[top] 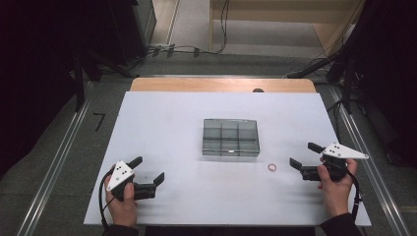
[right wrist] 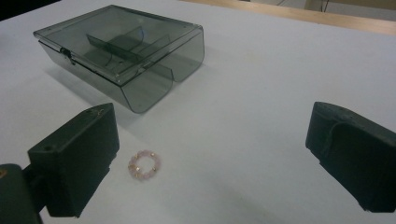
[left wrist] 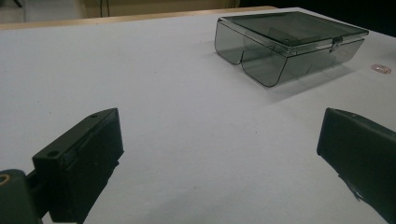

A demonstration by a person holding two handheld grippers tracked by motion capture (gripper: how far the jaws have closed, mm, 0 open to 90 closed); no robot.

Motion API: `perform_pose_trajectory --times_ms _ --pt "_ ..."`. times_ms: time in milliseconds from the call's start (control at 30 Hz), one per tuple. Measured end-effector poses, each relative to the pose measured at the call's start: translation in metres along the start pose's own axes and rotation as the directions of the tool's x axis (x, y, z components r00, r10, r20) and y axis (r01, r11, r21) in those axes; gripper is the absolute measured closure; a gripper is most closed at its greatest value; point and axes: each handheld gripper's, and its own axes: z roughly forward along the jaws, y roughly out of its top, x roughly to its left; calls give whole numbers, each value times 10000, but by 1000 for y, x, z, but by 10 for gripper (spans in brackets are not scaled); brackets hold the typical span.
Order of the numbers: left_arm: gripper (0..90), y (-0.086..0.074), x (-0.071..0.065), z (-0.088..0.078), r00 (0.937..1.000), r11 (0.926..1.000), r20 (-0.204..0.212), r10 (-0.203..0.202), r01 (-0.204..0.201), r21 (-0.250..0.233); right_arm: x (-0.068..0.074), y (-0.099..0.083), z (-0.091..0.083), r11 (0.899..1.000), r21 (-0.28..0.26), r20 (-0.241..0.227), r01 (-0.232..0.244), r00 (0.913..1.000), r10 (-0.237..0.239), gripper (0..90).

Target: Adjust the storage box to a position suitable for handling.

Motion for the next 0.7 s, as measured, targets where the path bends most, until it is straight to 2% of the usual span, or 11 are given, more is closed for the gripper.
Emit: perform_pose_trajectory --times_ms 300,433,500,567,667,700 --pt "0 0 -1 1 10000 10000 -20 42 -42 45 -3 18 17 9996 200 -210 210 9996 -205 33" --pt "0 0 0 1 10000 10000 36 13 -13 70 -4 24 28 9990 398 13 206 9998 -207 42" --pt "0 0 0 2 10000 9999 29 44 -45 149 -6 27 34 9990 450 48 16 10000 -18 118" --pt "0 0 -1 2 10000 9998 19 80 -80 154 -7 29 38 9987 505 52 41 10000 -43 140" --pt "0 0 -1 2 10000 9999 27 81 -81 149 -7 32 43 9979 615 168 188 9997 -199 190" --pt "0 0 -1 2 10000 9999 35 80 -81 153 -8 35 47 9973 674 242 295 9992 -312 240"
